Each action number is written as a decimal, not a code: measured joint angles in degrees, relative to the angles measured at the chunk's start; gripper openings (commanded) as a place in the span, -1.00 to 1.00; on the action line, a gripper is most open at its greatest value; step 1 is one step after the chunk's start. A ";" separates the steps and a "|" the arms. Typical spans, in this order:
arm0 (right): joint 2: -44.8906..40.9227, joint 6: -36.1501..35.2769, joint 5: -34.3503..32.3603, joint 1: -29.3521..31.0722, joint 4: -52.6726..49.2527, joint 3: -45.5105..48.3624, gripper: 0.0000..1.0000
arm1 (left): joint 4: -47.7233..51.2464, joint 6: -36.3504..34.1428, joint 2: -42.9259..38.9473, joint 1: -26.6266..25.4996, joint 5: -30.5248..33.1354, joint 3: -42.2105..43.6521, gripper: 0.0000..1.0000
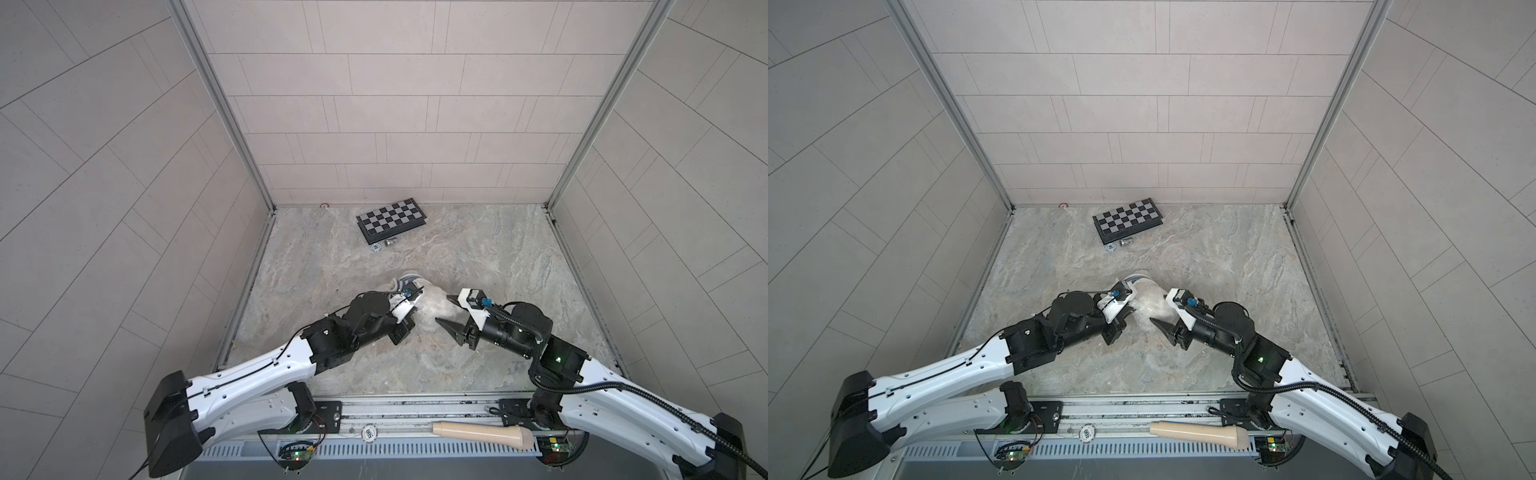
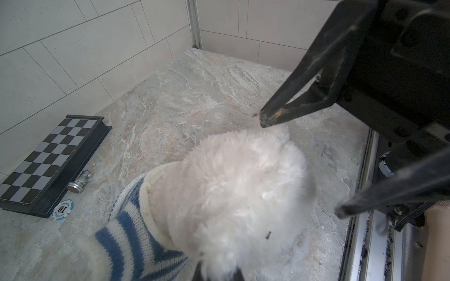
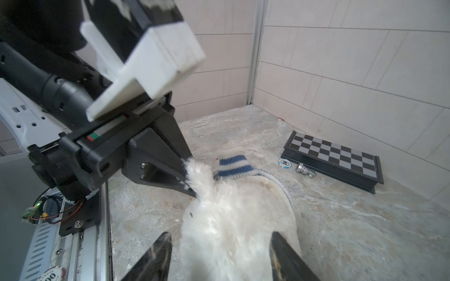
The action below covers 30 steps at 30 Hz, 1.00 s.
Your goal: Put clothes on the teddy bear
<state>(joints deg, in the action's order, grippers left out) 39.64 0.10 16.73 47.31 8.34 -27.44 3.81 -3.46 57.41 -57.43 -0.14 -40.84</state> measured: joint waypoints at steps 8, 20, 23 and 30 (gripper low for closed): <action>3.89 -5.18 1.07 0.35 -3.26 -3.15 0.42 | 1.29 -0.04 -0.85 -0.52 0.46 0.00 -1.00; 8.48 -7.52 0.98 0.68 -5.88 -3.98 0.40 | 2.05 -0.04 -0.92 -0.85 0.68 0.00 -1.00; 9.14 -7.76 0.72 0.76 -6.16 -4.39 0.40 | 2.12 -0.07 -0.92 -0.87 0.68 0.00 -1.00; 11.39 -8.63 -0.90 1.16 -6.51 -5.88 0.38 | 2.12 -0.09 -0.92 -0.90 0.66 0.00 -1.00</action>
<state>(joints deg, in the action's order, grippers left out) 51.03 -8.54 15.84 48.47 1.83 -33.32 5.93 -3.55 56.49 -58.33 0.51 -40.84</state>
